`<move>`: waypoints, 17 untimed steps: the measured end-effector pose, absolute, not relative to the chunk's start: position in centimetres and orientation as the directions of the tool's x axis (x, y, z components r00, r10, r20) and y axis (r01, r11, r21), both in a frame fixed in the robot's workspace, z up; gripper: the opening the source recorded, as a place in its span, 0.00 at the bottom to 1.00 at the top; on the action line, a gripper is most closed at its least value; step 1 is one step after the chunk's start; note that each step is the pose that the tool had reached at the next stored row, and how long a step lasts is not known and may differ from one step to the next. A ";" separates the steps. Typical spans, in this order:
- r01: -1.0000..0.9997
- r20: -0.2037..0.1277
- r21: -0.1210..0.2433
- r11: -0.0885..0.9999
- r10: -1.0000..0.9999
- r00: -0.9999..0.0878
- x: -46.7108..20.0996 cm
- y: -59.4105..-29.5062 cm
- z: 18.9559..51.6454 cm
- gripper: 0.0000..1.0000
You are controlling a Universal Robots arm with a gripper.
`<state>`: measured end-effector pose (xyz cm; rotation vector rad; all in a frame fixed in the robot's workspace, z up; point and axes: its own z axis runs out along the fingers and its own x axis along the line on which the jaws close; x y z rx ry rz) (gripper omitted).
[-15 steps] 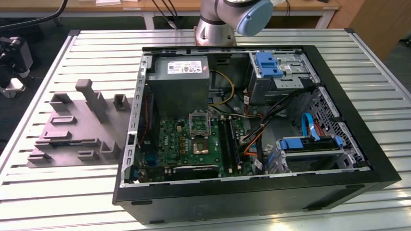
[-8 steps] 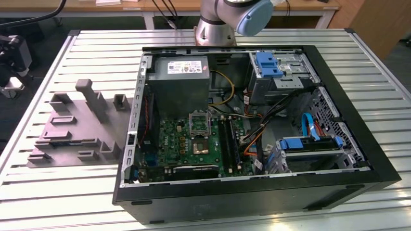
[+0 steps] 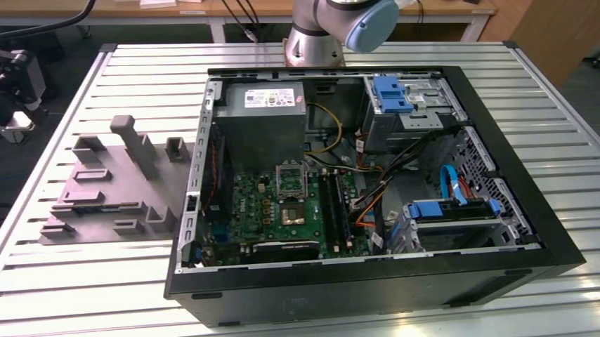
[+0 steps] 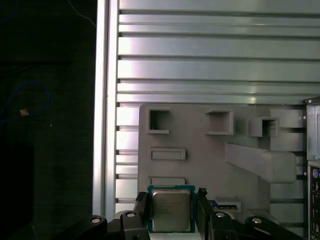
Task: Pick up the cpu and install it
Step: 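Pick up the cpu and move it towards the insertion slot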
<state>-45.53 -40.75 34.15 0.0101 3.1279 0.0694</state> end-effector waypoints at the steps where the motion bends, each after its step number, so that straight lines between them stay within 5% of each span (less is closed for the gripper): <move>1: 0.006 -0.013 0.044 0.999 0.007 -1.000 -45.5 -40.8 34.2 0.47; 17: 0.006 -0.013 0.044 0.999 0.007 -1.000 -45.5 -40.7 34.4 0.47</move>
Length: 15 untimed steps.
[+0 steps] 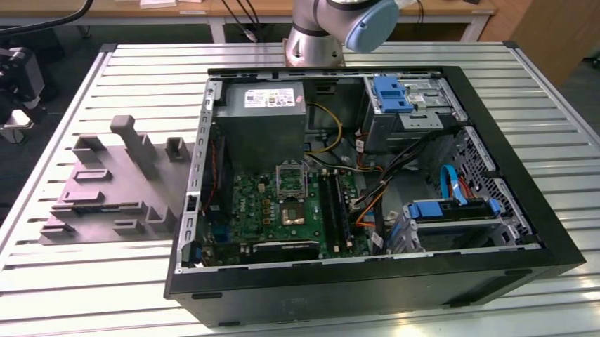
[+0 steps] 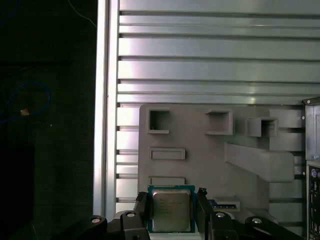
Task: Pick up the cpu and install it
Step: 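Pick up the cpu and move it towards the insertion slot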
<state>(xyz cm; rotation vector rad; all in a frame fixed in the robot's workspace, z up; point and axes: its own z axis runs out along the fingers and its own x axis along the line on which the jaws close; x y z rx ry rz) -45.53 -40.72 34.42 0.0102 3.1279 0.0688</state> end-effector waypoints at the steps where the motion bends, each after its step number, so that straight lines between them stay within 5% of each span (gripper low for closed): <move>1: 0.006 -0.013 0.044 0.999 0.007 -1.000 -45.5 -40.7 34.4 0.47; 15: 0.006 -0.013 0.044 0.999 0.007 -1.000 -45.5 -40.7 34.8 0.47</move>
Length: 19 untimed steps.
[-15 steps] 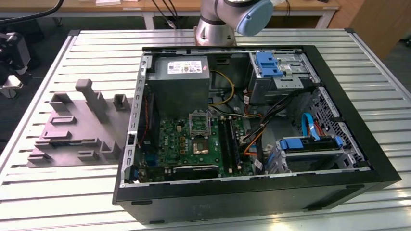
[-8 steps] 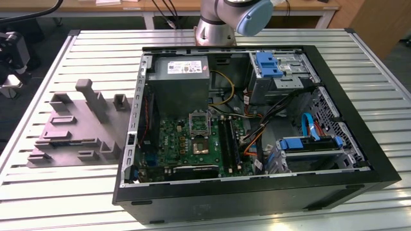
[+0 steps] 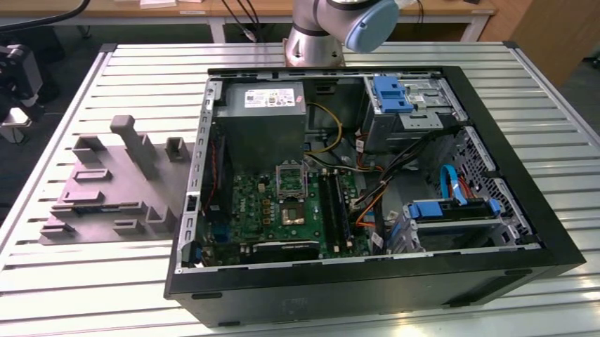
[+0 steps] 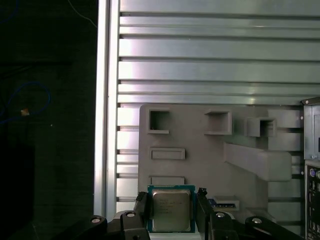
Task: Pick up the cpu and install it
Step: 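Pick up the cpu and move it towards the insertion slot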
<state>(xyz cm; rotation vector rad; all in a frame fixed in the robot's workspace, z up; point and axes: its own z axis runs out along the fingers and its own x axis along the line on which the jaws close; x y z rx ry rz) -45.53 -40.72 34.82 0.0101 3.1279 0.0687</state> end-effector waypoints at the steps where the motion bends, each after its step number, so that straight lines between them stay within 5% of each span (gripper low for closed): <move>1: 0.006 -0.013 0.044 0.999 0.007 -1.000 -45.5 -40.7 34.8 0.47; 19: 0.006 -0.013 0.044 0.999 0.007 -1.000 -45.5 -40.7 36.5 0.47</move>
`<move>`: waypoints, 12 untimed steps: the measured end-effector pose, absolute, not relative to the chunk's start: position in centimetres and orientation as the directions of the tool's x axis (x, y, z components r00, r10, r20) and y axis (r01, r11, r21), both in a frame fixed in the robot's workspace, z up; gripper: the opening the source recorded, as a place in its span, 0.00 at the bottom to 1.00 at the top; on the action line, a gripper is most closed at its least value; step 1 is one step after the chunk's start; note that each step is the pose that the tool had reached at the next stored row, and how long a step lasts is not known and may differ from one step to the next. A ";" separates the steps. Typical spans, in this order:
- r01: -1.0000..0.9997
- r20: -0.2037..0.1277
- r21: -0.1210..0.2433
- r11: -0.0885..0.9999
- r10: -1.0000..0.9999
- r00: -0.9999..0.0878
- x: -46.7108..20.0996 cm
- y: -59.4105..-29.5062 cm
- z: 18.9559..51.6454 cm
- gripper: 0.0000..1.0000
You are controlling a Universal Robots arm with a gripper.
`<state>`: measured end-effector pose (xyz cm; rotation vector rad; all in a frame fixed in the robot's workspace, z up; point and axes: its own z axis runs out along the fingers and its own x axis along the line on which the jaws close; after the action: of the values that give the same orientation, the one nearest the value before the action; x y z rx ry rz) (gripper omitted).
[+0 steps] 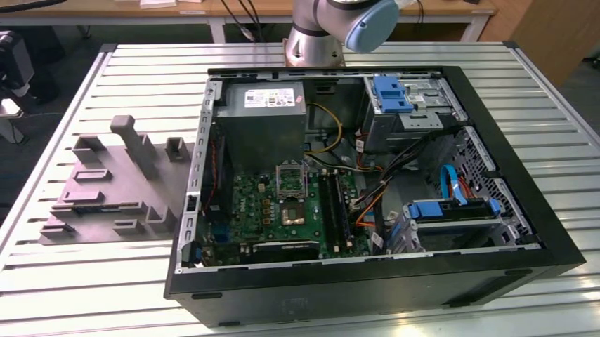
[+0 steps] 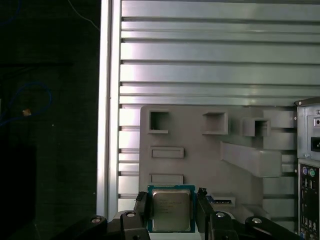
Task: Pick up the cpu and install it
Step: 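Pick up the cpu and move it towards the insertion slot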
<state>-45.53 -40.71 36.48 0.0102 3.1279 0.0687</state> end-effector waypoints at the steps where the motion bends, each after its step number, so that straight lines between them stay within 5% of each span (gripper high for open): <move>1: 0.006 -0.013 0.044 0.999 0.007 -1.000 -45.5 -40.7 36.6 0.47; 12: 0.020 -0.013 0.039 0.999 0.021 -1.000 -45.5 -40.7 37.2 0.47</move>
<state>-45.53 -40.71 37.20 0.0325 3.1277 0.0609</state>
